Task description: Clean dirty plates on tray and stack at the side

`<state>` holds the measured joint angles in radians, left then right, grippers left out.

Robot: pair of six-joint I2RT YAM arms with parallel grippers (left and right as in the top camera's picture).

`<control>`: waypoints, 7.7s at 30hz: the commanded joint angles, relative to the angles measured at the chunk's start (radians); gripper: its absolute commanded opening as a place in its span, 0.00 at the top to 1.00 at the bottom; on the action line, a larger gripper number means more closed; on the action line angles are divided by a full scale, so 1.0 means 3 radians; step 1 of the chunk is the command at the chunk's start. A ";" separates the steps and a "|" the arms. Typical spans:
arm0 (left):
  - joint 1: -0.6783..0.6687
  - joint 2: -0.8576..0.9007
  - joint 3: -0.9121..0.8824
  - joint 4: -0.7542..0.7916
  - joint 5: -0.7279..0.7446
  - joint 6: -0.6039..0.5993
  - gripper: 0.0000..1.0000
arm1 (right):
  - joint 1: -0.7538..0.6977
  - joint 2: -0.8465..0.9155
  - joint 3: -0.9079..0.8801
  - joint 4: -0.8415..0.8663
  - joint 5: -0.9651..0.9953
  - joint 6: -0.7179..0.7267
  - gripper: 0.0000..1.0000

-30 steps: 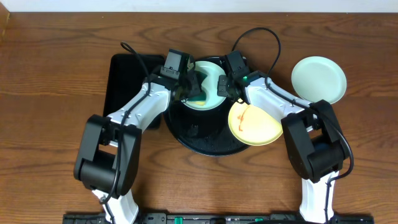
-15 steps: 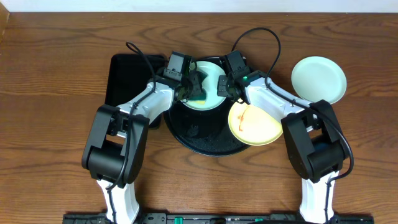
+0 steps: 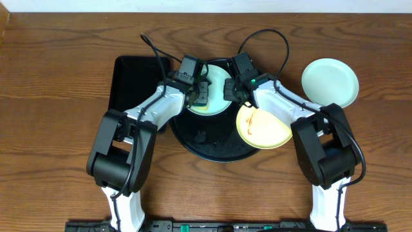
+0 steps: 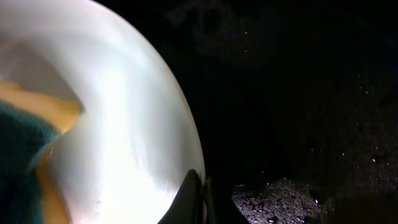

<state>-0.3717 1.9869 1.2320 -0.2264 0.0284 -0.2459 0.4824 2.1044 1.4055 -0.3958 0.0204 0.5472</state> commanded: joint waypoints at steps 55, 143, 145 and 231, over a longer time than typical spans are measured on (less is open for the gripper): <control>-0.0228 -0.0165 -0.0140 -0.0071 0.0095 -0.0635 0.92 | 0.0033 0.0075 0.0008 -0.0090 0.0027 -0.0220 0.99; 0.0862 -0.1897 -0.0497 -0.1438 -0.1167 -0.0856 0.92 | 0.0291 -0.1642 0.0008 -0.0294 0.1516 -0.1377 0.99; 0.0862 -0.1897 -0.0497 -0.1439 -0.1167 -0.0856 0.92 | -0.0092 -0.1640 -0.0005 -0.0351 0.0559 -0.1104 0.99; 0.0861 -0.1897 -0.0497 -0.1488 -0.1165 -0.0858 0.92 | -0.1331 -0.1893 -0.1850 -0.0750 -0.0495 0.0468 0.25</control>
<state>-0.1184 1.4124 1.0832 -0.6731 -0.3157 -0.4976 0.0639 1.4944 0.8574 -0.6353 -0.1371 0.6655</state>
